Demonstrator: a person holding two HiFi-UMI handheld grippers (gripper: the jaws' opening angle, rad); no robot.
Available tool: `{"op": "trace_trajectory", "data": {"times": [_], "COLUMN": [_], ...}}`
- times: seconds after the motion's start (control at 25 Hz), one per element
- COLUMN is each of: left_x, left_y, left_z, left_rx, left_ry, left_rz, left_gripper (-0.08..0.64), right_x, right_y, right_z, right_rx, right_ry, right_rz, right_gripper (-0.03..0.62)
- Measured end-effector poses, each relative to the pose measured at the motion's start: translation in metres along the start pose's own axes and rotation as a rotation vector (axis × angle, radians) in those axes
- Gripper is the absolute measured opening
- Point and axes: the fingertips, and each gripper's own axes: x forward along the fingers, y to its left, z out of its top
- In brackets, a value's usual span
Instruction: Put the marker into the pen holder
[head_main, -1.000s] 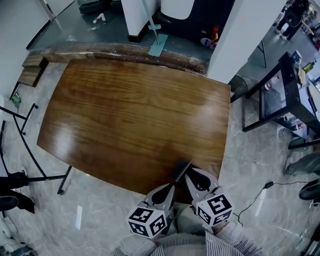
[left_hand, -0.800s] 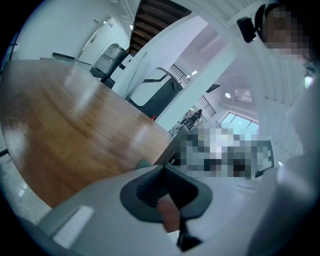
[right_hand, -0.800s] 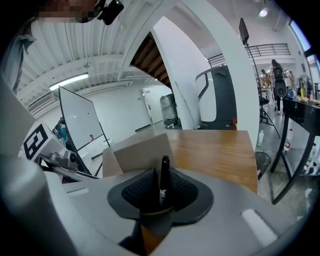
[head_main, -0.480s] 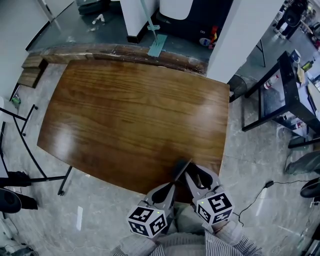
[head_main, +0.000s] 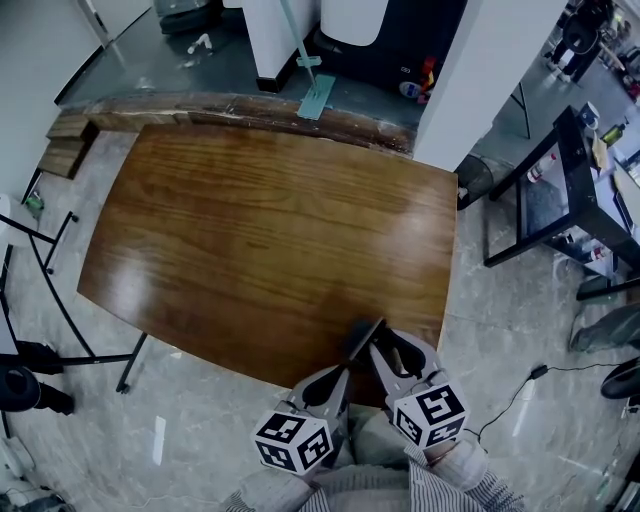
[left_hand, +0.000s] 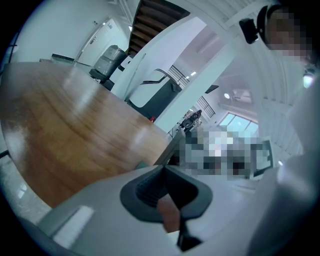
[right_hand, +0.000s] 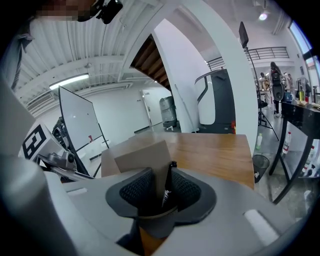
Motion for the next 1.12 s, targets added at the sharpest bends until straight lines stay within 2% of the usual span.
{"op": "trace_trajectory", "data": {"times": [0.32,0.6,0.92,1.12], "left_x": [-0.005,-0.014,-0.017,-0.017], "left_y": [-0.012,-0.038,-0.07,-0.08], "left_z": [0.009,0.017,0.031,0.031], "left_rx": [0.044,0.103,0.189,0.23], "left_ry": [-0.017,-0.029,-0.054,-0.05], "left_rz": [-0.018,-0.041,-0.077,-0.09], "left_gripper": [0.008,0.008,0.008,0.008], "right_x": [-0.016,-0.045,-0.081,-0.092], "right_y": [0.002,0.01,0.023,0.026], "right_z": [0.01,0.034,0.055,0.051], "right_rx": [-0.009,-0.029,-0.04,-0.027], "right_ry": [-0.034,-0.097,-0.146,-0.154], "right_rz": [0.01,0.058,0.16,0.194], "right_gripper": [0.092,0.0,0.0,0.0]}}
